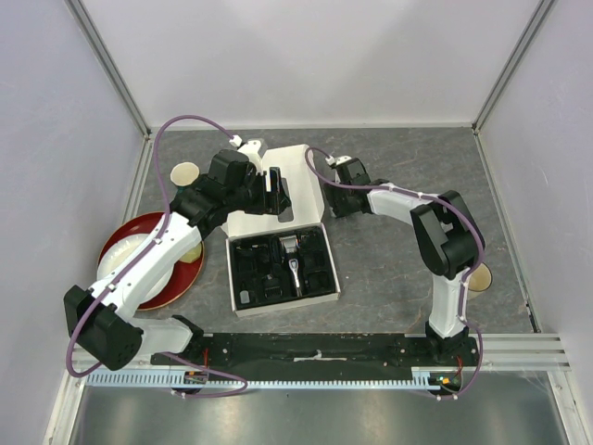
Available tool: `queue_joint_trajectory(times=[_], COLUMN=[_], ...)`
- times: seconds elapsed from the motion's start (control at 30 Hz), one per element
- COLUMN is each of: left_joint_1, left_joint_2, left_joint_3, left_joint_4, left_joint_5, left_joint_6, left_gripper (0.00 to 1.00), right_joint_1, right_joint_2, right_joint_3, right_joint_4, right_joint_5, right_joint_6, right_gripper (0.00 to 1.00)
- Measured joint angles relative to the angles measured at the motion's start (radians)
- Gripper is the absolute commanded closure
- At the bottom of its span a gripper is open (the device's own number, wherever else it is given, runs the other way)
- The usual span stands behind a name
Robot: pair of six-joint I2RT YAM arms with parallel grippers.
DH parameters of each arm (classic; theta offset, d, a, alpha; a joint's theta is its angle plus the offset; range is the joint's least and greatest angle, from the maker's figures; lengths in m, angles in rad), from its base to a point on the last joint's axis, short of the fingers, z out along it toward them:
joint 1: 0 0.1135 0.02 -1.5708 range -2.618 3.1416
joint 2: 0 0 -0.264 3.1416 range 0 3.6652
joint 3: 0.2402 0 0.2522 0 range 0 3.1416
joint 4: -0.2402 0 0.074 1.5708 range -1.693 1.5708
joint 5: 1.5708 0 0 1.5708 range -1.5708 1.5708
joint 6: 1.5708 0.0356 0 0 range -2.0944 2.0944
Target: Sort the hair-cutting tools
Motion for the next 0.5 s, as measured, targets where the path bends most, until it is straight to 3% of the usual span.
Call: queue_joint_trajectory(times=[0.17, 0.5], left_joint_1=[0.0, 0.0], left_joint_2=[0.0, 0.0], left_joint_3=[0.0, 0.0], left_joint_4=[0.0, 0.002], left_joint_5=[0.0, 0.017], left_joint_6=[0.0, 0.0], left_gripper=[0.24, 0.24], right_joint_1=[0.0, 0.0], right_joint_2=[0.011, -0.002], right_joint_3=[0.022, 0.028], right_joint_4=[-0.016, -0.085], right_joint_5=[0.025, 0.084], right_joint_6=[0.039, 0.149], right_gripper=[0.58, 0.61])
